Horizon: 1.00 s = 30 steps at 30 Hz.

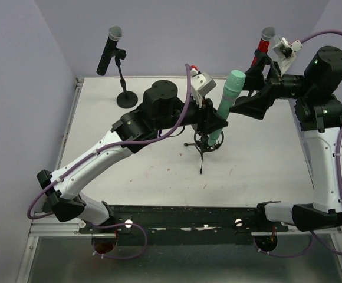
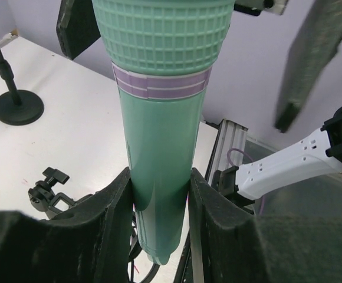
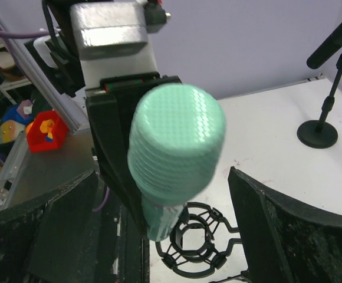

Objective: Attach the microphones to the stand

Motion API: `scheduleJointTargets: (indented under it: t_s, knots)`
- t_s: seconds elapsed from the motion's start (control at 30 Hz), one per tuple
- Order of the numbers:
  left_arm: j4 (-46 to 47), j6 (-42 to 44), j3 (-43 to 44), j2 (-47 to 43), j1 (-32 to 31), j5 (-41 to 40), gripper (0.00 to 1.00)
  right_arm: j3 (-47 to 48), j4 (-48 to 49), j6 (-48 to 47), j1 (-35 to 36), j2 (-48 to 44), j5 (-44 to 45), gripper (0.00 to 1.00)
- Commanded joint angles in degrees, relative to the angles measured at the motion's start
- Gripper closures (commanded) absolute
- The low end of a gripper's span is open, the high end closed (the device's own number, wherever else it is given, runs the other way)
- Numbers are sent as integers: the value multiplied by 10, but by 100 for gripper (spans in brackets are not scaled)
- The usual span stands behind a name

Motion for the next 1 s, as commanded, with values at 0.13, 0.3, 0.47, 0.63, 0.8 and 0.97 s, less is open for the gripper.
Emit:
scheduleJointTargets:
  t_s: [0.13,0.3,0.47,0.63,0.8,0.97]
  knots:
    - [-8,-5,45,34,-13,6,97,30,73,103,4,10,-5,1]
    - [-3,-11,46,39,-14,17,97,13,149,180,4,17,-17,13]
    - [-1,-10,47,38,-14,18,97,-12,246,266,3,21,-35,33]
    - [-3,-9,48,38,-14,11,96,-36,297,301,4,14,-45,57]
    - [-14,-10,48,27,-13,-4,78,-31,313,313,4,15,-53,79]
    - [-12,-13,31,-5,-11,-14,36,10,317,316,4,36,-50,85]
